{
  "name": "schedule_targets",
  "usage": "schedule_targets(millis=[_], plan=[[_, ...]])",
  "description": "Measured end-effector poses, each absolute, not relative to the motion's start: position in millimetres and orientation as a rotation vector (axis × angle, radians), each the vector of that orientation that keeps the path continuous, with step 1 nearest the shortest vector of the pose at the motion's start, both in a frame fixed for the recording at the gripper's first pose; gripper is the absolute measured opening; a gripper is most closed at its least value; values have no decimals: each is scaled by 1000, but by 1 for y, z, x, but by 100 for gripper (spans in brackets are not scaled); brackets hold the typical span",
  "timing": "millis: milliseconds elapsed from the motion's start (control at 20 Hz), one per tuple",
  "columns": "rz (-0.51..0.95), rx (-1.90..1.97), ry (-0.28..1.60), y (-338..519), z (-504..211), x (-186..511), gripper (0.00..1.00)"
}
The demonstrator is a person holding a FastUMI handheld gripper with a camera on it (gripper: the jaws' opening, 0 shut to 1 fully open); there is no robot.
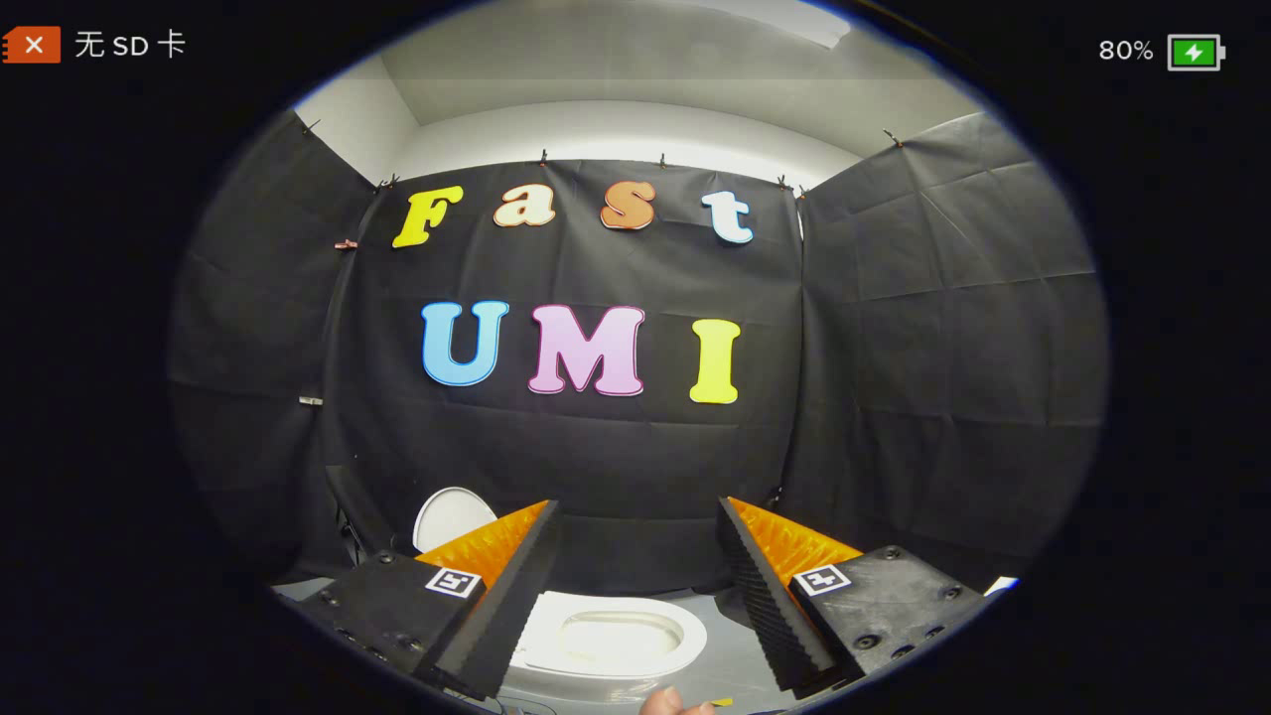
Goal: Open the toilet lid.
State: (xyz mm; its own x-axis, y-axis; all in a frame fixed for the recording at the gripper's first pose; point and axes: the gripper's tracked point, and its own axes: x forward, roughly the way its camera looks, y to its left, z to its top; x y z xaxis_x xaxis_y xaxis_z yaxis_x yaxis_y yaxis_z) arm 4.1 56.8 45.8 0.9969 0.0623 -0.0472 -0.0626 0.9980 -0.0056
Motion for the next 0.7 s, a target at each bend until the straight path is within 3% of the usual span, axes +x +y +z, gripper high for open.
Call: schedule_targets(millis=[700], plan=[[34,5,36,52,48,6,98]])
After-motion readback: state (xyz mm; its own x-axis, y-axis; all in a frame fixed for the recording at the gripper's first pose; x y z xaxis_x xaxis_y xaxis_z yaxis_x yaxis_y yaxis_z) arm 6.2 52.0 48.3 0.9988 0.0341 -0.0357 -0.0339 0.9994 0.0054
